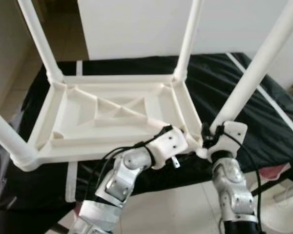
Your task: Building children table
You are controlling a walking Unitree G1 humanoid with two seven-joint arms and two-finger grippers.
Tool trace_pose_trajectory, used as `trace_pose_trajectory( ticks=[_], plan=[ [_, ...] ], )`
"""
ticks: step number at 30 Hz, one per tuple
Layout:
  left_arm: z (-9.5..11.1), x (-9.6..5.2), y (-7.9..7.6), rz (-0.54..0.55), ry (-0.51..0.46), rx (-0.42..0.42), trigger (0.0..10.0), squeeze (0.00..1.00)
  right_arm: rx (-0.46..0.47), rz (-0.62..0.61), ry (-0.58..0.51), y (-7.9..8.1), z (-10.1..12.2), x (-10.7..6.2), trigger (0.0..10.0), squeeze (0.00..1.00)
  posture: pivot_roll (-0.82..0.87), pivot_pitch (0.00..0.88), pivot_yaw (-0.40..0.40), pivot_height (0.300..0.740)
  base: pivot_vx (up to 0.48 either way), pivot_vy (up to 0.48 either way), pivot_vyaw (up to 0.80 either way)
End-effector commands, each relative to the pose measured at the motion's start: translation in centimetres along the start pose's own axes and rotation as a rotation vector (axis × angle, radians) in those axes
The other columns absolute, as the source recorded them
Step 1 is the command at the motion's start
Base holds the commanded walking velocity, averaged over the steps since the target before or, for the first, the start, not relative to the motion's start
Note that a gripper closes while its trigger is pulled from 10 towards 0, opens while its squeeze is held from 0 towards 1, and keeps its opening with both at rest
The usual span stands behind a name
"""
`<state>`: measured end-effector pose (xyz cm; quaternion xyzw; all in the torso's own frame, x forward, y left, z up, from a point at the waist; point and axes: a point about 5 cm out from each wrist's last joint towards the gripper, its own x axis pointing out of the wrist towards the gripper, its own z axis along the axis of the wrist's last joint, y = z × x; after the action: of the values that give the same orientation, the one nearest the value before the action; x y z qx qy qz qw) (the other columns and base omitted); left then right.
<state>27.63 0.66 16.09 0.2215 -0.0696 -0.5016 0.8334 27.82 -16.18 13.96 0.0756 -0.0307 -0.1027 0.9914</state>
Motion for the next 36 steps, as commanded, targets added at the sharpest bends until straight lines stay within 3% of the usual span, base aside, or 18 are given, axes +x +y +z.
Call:
trace_pose_trajectory(
  ticks=[1,16,17,26,27,28,36],
  plan=[
    [0.2,-0.1,0.4,0.092,-0.002,-0.001,10.0,0.00,0.065,-0.038,0.096,0.3,-1.9,-0.8,10.0,0.00,-0.01,0.036,-0.063,0.740,0.000,0.000,0.00],
    [0.3,-0.2,0.3,0.077,-0.006,-0.004,10.0,0.00,0.041,-0.092,0.077,0.5,-1.3,-1.0,10.0,0.00,-0.01,0.053,-0.067,0.740,0.000,0.000,0.00],
    [0.3,-0.2,0.2,0.073,-0.007,0.000,10.0,0.00,0.047,-0.087,0.076,0.5,-1.2,-1.0,10.0,1.00,-0.01,0.054,-0.066,0.740,0.000,0.000,0.00],
    [0.2,-0.3,0.4,0.080,-0.001,0.005,10.0,0.00,0.073,-0.022,0.042,0.9,-0.4,-0.8,10.0,1.00,-0.01,0.062,-0.062,0.740,0.000,0.000,0.00],
    [0.3,-0.3,0.4,0.079,-0.003,0.005,10.0,0.00,0.065,-0.004,0.043,0.9,-0.4,-0.8,10.0,0.82,-0.02,0.064,-0.059,0.740,0.000,0.000,0.00],
    [0.3,-0.3,0.4,0.074,-0.007,0.008,10.0,0.00,0.058,0.036,0.042,1.0,-0.3,-0.7,10.0,0.00,-0.02,0.065,-0.059,0.740,0.000,0.000,0.00],
    [0.3,-0.6,0.9,0.071,-0.017,0.027,10.0,0.00,0.010,0.167,0.046,0.2,0.0,-0.3,10.0,0.00,-0.02,0.063,-0.055,0.740,0.000,0.000,0.00]
  ],
)
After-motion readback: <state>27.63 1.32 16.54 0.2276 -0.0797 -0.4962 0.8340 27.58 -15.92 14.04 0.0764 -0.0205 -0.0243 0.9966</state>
